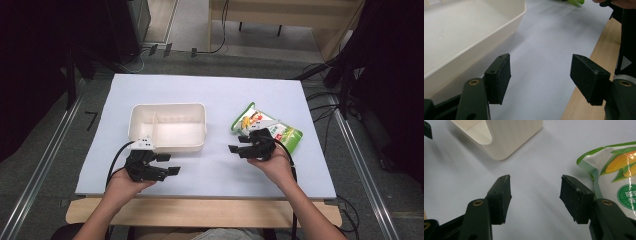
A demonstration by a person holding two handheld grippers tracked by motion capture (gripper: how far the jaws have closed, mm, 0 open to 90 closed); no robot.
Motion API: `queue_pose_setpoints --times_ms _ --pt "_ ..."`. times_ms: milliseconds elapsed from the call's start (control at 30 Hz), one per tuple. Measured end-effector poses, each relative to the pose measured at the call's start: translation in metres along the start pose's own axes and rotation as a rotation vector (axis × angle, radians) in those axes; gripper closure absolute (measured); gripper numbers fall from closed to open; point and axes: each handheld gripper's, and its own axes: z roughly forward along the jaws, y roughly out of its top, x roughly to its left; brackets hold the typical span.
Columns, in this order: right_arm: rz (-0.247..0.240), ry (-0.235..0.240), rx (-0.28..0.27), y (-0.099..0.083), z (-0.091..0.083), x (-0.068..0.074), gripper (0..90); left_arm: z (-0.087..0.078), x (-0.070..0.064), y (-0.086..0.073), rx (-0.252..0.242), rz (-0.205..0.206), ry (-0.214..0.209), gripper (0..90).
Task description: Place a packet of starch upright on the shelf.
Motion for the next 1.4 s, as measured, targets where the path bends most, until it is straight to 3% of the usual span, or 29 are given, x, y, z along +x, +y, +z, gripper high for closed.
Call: queue_pose_setpoints --times_ms 600,933,1100,1167,1300,1400 --pt "-0.016 -0.010 0.021 -0.001 0.002 0.001 45.9 0.000 -0.001 0.000 0.001 0.007 0.004 33.5" --pt "-0.005 -0.032 0.026 -0.004 0.001 -0.005 53.4 0.000 -0.001 0.000 -0.004 0.007 0.000 33.6" --pt "-0.024 -0.080 0.032 -0.008 0.000 -0.011 59.6 0.000 -0.001 0.000 -0.001 0.006 0.007 33.5" --pt "-0.002 -0.083 0.024 -0.011 -0.002 -0.018 69.9 -0.001 -0.001 0.000 -0.002 0.006 0.009 33.5" --pt "0.045 -0.087 0.026 -0.015 -0.003 -0.027 78.7 -0.001 0.000 0.000 -0.011 0.006 0.006 33.6" --pt "0.079 -0.090 0.059 -0.019 -0.001 -0.035 87.8 -0.001 0.000 0.000 -0.015 0.004 0.007 33.6"
